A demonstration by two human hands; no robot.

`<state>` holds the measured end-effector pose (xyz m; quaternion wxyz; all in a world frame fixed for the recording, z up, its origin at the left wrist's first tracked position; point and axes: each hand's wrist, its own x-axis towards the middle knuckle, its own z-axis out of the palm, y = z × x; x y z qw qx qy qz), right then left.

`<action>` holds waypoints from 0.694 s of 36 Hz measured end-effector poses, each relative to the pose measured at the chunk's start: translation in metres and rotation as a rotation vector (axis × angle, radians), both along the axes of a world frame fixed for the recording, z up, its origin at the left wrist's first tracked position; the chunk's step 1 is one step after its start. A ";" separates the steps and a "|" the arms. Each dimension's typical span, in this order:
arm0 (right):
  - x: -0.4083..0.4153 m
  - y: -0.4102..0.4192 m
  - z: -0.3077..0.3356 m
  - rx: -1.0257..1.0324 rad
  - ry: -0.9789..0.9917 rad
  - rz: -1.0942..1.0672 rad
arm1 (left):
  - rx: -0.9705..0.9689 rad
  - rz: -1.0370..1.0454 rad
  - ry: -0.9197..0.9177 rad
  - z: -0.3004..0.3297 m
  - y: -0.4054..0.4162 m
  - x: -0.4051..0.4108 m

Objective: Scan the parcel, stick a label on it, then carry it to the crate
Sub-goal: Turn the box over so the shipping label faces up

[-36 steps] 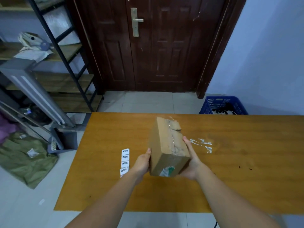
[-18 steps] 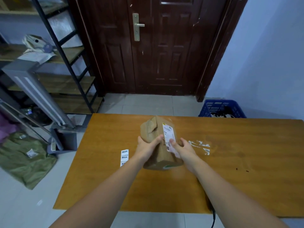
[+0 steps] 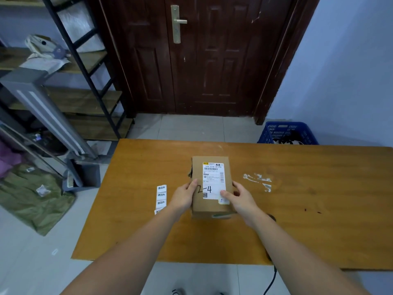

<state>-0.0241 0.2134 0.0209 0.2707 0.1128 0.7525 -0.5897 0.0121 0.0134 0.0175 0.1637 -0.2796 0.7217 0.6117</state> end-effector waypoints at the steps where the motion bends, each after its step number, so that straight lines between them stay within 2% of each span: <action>1: 0.003 -0.001 -0.003 0.025 0.005 0.009 | -0.061 -0.005 -0.008 -0.007 0.000 0.003; 6: 0.017 -0.003 -0.019 0.123 -0.025 0.042 | -0.210 -0.044 -0.066 -0.032 0.006 0.014; 11: 0.026 0.001 -0.036 0.185 -0.069 0.072 | -0.145 -0.104 -0.148 -0.056 0.014 0.025; 25: 0.040 0.010 -0.068 0.278 -0.114 0.156 | -0.170 -0.127 -0.168 -0.072 0.031 0.038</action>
